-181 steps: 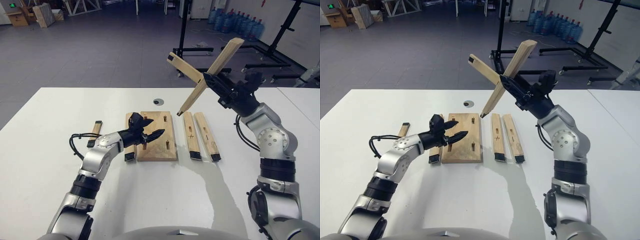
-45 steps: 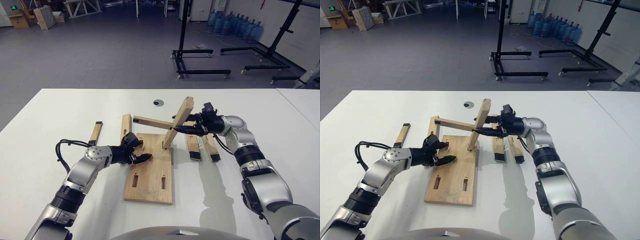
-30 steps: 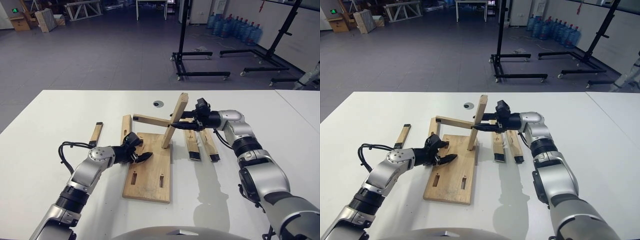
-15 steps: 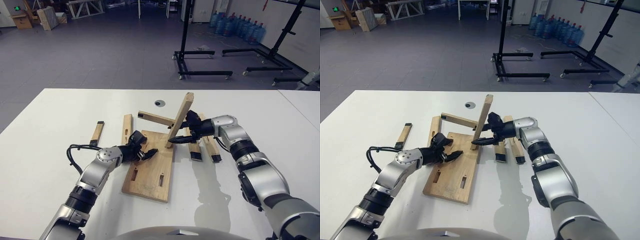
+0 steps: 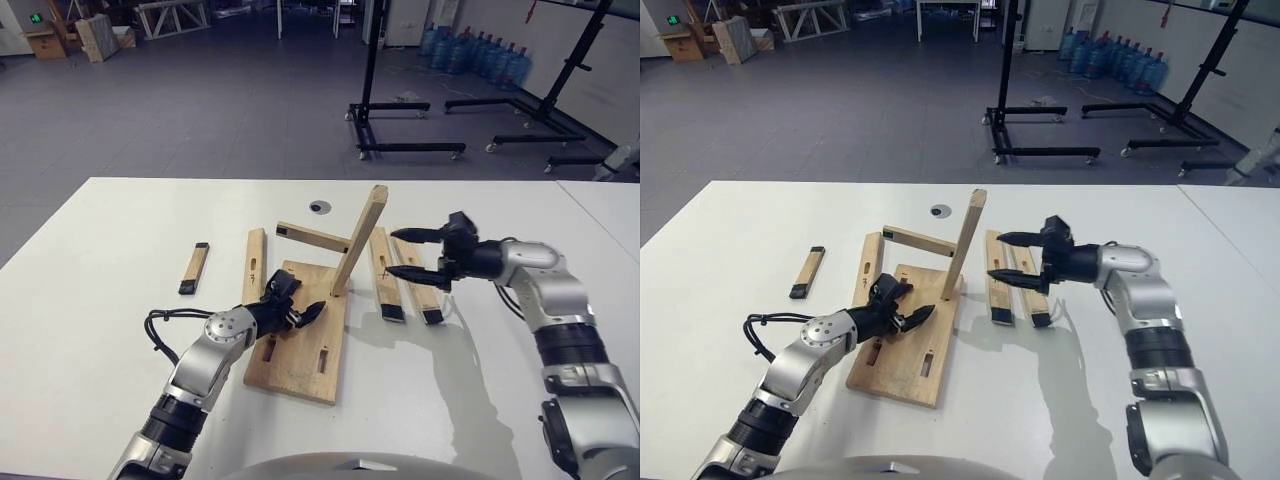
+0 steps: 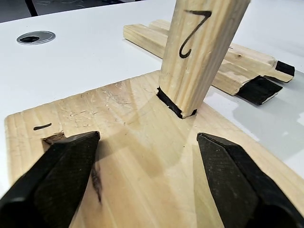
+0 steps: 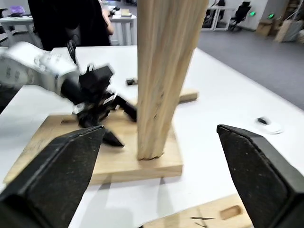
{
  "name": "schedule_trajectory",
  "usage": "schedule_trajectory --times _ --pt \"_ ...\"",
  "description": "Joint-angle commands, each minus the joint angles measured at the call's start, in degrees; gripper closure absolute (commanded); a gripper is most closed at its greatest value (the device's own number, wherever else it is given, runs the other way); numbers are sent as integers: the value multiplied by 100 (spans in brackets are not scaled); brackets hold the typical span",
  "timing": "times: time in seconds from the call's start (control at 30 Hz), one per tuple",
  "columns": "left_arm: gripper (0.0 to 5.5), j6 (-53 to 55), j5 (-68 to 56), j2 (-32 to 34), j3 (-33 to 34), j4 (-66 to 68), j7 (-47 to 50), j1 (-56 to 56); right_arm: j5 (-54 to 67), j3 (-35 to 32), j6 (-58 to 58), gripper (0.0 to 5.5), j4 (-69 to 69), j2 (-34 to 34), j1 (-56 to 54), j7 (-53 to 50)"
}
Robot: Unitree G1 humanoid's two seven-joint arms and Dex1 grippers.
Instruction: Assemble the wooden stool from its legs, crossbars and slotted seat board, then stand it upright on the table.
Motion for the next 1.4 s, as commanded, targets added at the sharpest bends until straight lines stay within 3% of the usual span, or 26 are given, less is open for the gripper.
schedule_trajectory --times 0.03,0.13,0.3,0.5,0.6,0.83,1.07,1.2,1.33,1.4 --pt "176 531 37 -6 -207 321 40 646 732 -926 354 115 -275 102 -811 -1008" --pt "176 545 38 -43 -207 305 77 673 629 -953 -62 115 -42 350 -1536 -1563" --pt "176 542 71 -117 -254 354 83 635 -336 -355 -1632 115 726 918 -2325 -2073" --pt "176 526 128 -198 -299 378 103 619 -2022 1132 -3381 115 1927 884 -1724 -1616" --pt "176 524 128 -212 -311 354 114 654 -2227 1488 -3765 115 2031 814 -1456 -1508" --pt "176 504 100 -234 -238 400 182 686 -2017 1637 -3766 115 1535 811 -1543 -1672" --pt "176 437 107 -265 -193 509 175 620 -1424 727 -3711 115 1110 675 -2208 -2411" --pt "176 408 108 -253 -181 541 162 604 -1395 527 -3763 115 923 615 -2250 -2595" --pt "176 406 111 -217 -177 531 145 612 -1516 726 -3704 115 592 528 -1725 -2348" --pt "176 406 108 -204 -167 515 149 637 -1758 1145 -3561 115 499 437 -1363 -2002"
